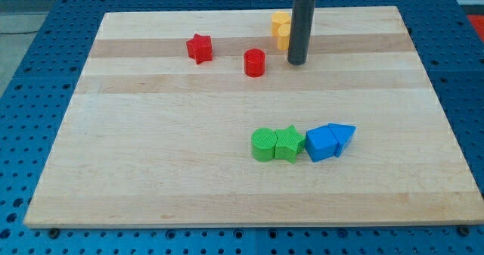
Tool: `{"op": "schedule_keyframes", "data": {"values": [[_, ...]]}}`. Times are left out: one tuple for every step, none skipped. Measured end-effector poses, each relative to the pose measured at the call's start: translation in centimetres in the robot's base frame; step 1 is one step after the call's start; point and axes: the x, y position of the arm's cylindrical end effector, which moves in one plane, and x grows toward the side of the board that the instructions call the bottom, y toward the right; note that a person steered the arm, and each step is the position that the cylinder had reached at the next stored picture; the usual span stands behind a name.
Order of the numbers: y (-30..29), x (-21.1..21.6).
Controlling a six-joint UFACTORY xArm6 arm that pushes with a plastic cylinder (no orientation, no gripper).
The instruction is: Place the red circle to the bottom right side of red star
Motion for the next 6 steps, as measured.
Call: {"op": "schedule_keyframes", "data": {"values": [[-0.8, 1.9], [-5.2, 1.6], [-8.5, 0.3], [-10.5, -1.0], [-10.6, -1.0], [-9.5, -0.3]]}}
